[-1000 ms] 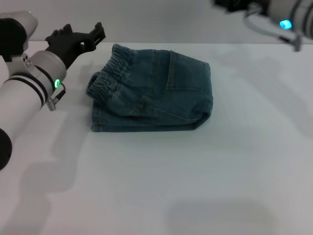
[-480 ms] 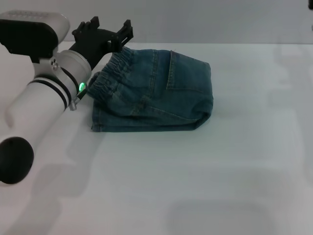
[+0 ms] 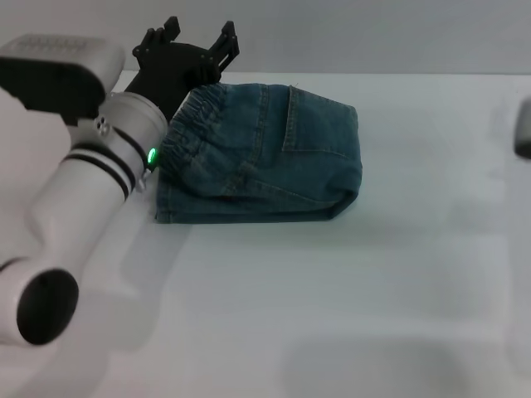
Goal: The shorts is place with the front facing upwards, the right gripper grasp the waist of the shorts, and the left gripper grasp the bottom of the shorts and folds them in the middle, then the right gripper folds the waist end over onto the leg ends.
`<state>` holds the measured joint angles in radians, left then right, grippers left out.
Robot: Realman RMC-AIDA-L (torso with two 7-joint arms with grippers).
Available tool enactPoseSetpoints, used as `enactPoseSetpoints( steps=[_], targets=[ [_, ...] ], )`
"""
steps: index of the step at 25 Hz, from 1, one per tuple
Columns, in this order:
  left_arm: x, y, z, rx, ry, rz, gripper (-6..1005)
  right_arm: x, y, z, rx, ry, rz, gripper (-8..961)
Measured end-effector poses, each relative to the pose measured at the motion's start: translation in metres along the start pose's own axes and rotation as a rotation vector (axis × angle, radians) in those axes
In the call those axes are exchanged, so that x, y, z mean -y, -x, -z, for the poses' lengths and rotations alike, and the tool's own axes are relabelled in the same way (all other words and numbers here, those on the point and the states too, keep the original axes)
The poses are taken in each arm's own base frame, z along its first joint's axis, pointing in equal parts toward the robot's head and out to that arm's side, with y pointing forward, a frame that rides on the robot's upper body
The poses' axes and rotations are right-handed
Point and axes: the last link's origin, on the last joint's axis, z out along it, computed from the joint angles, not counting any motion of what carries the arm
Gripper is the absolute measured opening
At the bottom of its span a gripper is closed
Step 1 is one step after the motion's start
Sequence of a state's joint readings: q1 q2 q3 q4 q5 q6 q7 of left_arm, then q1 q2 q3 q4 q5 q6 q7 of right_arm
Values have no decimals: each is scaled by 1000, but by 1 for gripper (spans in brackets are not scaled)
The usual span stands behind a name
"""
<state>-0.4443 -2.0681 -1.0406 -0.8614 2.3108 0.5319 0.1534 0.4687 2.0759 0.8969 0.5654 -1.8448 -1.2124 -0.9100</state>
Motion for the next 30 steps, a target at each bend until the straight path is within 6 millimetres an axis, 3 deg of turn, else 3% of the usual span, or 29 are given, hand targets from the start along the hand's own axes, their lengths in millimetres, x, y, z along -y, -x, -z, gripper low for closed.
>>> enactPoseSetpoints(
  steps=[7, 15, 16, 20, 25, 30],
  targets=[
    [-3, 16, 5, -15, 43, 4, 827, -10, -15, 37, 64, 246, -418, 571],
    [-21, 43, -1, 93, 163, -106, 827, -18, -31, 57, -38, 331, -540, 455],
    [-20, 47, -3, 122, 168, -107, 827, -19, -32, 60, -47, 345, -549, 407],
    [1, 62, -11, 263, 117, -76, 827, -25, -30, 69, -59, 381, -587, 217],
    [31, 68, -6, 301, 16, -27, 827, -27, -29, 73, -63, 397, -598, 27],
    [40, 71, 2, 290, -16, -1, 827, -31, -31, 74, -85, 411, -598, 3]
  ],
)
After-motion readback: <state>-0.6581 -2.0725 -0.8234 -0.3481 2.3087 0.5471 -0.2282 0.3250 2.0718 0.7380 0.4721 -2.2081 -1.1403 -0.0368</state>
